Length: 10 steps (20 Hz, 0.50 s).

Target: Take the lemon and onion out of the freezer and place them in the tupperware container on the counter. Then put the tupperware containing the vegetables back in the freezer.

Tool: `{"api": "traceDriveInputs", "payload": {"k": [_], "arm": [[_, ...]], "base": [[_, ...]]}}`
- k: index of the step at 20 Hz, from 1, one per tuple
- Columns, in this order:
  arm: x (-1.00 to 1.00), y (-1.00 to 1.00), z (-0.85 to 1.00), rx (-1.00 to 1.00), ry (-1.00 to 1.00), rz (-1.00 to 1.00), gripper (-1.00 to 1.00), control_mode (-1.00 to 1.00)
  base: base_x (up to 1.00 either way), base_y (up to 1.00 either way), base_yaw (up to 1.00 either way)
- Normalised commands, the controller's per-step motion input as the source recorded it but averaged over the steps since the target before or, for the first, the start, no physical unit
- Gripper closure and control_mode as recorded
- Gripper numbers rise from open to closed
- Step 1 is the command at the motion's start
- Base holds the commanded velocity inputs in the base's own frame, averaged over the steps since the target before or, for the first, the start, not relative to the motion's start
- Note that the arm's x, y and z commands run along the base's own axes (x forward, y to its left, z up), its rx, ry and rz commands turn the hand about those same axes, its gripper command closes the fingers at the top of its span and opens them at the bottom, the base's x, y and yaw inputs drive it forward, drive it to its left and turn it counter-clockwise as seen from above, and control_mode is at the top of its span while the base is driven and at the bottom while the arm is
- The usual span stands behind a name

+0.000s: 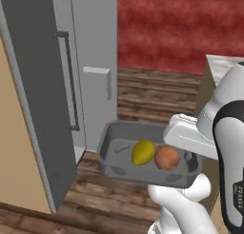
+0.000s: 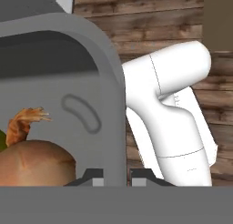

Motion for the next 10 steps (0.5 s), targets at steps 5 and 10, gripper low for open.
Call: {"api": "traceDriveInputs", "payload": {"k": [5,10], "arm": [[0.00,0.00,0.00,0.00,0.00,0.00,1.00,1.00],[0.00,0.00,0.00,0.00,0.00,0.00,1.00,1.00]], "base": [[0.63,0.83,0.40],[0.75,0.35,0.46]]}}
